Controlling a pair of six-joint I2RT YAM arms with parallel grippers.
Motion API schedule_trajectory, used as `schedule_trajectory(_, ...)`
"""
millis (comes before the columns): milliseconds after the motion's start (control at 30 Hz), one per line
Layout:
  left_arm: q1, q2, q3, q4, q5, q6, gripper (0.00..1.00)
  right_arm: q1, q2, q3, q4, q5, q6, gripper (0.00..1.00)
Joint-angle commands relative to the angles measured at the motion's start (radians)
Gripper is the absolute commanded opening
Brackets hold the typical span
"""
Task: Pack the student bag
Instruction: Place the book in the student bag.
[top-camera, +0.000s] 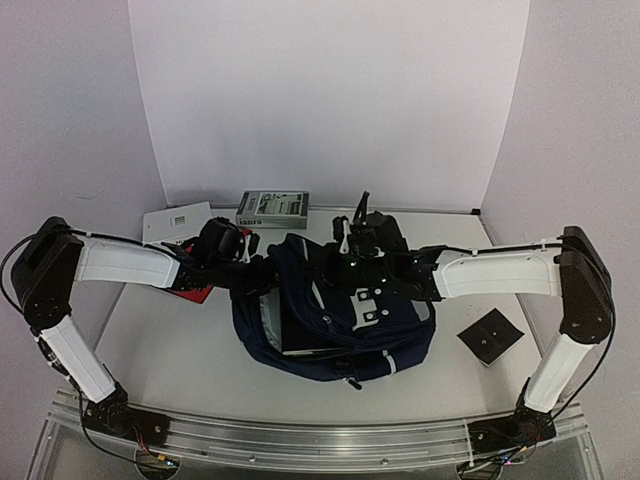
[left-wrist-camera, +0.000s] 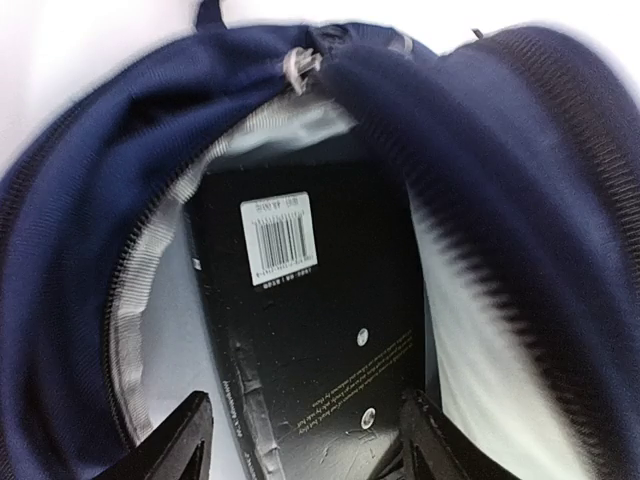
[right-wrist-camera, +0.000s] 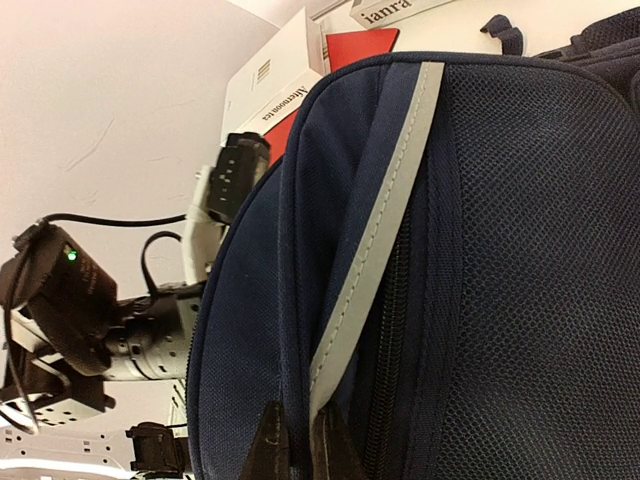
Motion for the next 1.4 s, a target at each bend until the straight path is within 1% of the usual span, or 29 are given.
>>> schedule_trajectory(0, 0.000, -0.088, 0.052, -0.214, -0.095, 0.098, 0.66, 0.008, -0.089, 0.023, 0.172, 0.011, -0.010, 0.00)
schedule_trajectory(133, 0.000, -0.107, 0.020, -0.185, 0.001, 0.067, 0.62, 0.007, -0.081, 0.029, 0.168, 0.012, -0.012, 0.00)
schedule_trajectory(233, -0.009, -0.102, -0.015, -0.122, 0.071, 0.024, 0.59, 0.008, -0.072, 0.038, 0.166, 0.009, -0.012, 0.00)
schedule_trajectory(333, -0.028, -0.080, -0.032, -0.065, 0.106, -0.007, 0.56, 0.007, -0.064, 0.045, 0.166, 0.004, -0.012, 0.00)
schedule_trajectory(400, -0.043, -0.059, -0.027, -0.062, 0.101, -0.010, 0.54, 0.008, -0.061, 0.051, 0.166, -0.001, -0.013, 0.00)
schedule_trajectory(567, -0.067, -0.015, -0.006, -0.134, 0.035, 0.000, 0.53, 0.008, -0.060, 0.059, 0.165, -0.005, -0.018, 0.00)
schedule_trajectory(733, -0.091, 0.023, 0.009, -0.155, 0.039, -0.002, 0.52, 0.007, -0.055, 0.063, 0.164, -0.006, -0.018, 0.00)
schedule_trajectory(867, -0.118, 0.061, 0.030, -0.153, 0.059, 0.001, 0.47, 0.007, -0.048, 0.068, 0.164, -0.008, -0.018, 0.00)
schedule_trajectory(967, -0.134, 0.095, 0.035, -0.080, 0.109, -0.016, 0.40, 0.008, -0.044, 0.071, 0.164, -0.008, -0.018, 0.00)
schedule_trajectory(1067, -0.149, 0.146, 0.051, 0.027, 0.162, -0.048, 0.29, 0.008, -0.042, 0.072, 0.164, -0.008, -0.018, 0.00)
schedule_trajectory(1133, -0.161, 0.178, 0.081, 0.069, 0.175, -0.057, 0.24, 0.008, -0.044, 0.070, 0.164, -0.008, -0.017, 0.00)
schedule_trajectory(1233, -0.179, 0.210, 0.121, 0.117, 0.170, -0.065, 0.21, 0.008, -0.045, 0.065, 0.164, -0.005, -0.016, 0.00)
schedule_trajectory(1367, -0.185, 0.244, 0.157, 0.194, 0.158, -0.065, 0.20, 0.009, -0.040, 0.063, 0.165, -0.004, -0.014, 0.00)
